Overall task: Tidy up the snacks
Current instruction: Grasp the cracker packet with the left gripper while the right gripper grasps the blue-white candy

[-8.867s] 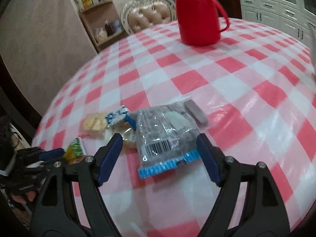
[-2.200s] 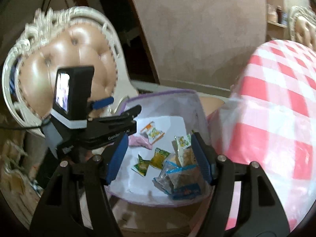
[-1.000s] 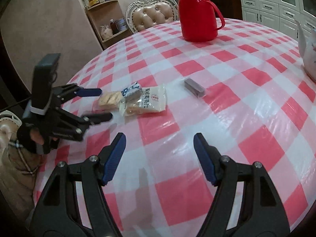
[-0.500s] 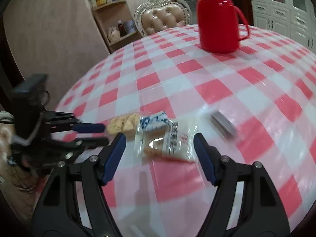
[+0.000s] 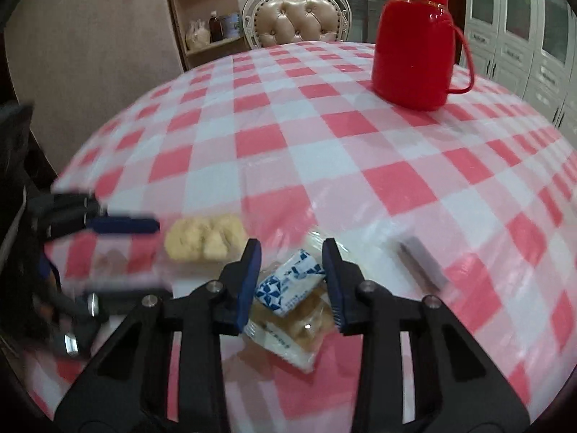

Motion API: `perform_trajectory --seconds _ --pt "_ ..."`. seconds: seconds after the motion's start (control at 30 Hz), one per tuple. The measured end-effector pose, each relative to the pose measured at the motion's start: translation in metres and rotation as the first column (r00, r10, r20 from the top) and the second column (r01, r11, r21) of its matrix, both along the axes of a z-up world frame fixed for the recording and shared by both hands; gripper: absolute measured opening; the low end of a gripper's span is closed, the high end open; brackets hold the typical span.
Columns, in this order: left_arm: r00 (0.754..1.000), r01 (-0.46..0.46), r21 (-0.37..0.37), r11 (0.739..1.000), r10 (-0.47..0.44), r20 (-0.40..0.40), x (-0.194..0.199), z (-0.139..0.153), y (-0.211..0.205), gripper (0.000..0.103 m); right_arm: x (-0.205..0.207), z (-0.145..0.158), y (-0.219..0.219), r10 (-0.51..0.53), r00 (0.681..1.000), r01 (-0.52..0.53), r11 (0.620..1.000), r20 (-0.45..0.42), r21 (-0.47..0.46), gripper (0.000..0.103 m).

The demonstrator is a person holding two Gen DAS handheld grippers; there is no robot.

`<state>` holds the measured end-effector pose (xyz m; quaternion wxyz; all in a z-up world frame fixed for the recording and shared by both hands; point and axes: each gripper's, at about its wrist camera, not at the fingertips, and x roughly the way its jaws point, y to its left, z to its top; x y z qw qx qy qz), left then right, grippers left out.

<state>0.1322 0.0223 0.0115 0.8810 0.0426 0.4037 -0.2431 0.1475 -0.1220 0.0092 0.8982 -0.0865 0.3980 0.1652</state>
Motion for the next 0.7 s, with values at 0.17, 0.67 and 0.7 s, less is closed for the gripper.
perform_trajectory --seconds 0.17,0.67,0.7 --pt "0.999 -0.032 -0.031 0.999 0.032 0.014 0.007 0.003 0.002 0.070 -0.019 0.014 -0.014 -0.019 1.000 0.019 0.998 -0.006 0.051 0.039" --pt "0.996 -0.069 0.127 0.990 0.076 -0.052 -0.001 -0.007 -0.026 0.040 -0.081 0.003 -0.042 0.105 0.987 -0.108 0.994 -0.122 -0.014 0.067" --pt "0.995 -0.080 0.130 0.988 0.087 -0.049 -0.004 -0.007 -0.027 0.040 -0.084 0.003 -0.042 0.102 0.988 -0.106 0.994 -0.118 -0.031 0.067"
